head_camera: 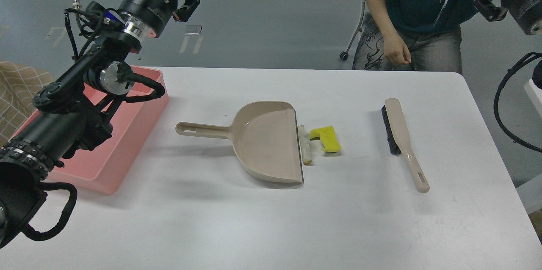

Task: Sweep and dump garbage into bin
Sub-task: 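Move the left gripper from above the pink bin toward the dustpan handle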

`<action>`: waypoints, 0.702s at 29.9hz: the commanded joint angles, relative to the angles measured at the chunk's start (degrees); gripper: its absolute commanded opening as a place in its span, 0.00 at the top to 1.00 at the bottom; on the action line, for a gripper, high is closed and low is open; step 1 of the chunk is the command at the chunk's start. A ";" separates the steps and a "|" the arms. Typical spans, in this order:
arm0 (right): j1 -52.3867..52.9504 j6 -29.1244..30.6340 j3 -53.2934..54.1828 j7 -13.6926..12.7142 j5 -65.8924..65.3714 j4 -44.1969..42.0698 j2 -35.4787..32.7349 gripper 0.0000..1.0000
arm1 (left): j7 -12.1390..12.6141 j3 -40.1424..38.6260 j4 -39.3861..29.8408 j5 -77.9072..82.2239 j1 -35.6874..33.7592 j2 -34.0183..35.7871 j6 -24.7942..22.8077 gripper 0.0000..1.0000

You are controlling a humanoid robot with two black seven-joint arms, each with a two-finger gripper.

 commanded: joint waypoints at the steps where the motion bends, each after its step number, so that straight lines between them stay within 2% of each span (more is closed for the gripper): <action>1: 0.00 -0.14 1.04 0.34 0.00 -0.79 -0.11 0.00 | -0.08 -0.30 0.01 -0.13 0.10 0.45 -0.31 0.02; 13: 0.27 -0.41 0.08 -0.19 0.00 -1.85 -0.47 0.00 | -0.17 -0.66 0.10 -0.48 2.30 1.24 -0.48 0.02; 21: 0.88 -0.49 -3.26 -0.36 0.00 -1.32 -0.64 0.00 | 0.18 -0.13 0.02 -1.01 1.86 6.42 -2.24 0.02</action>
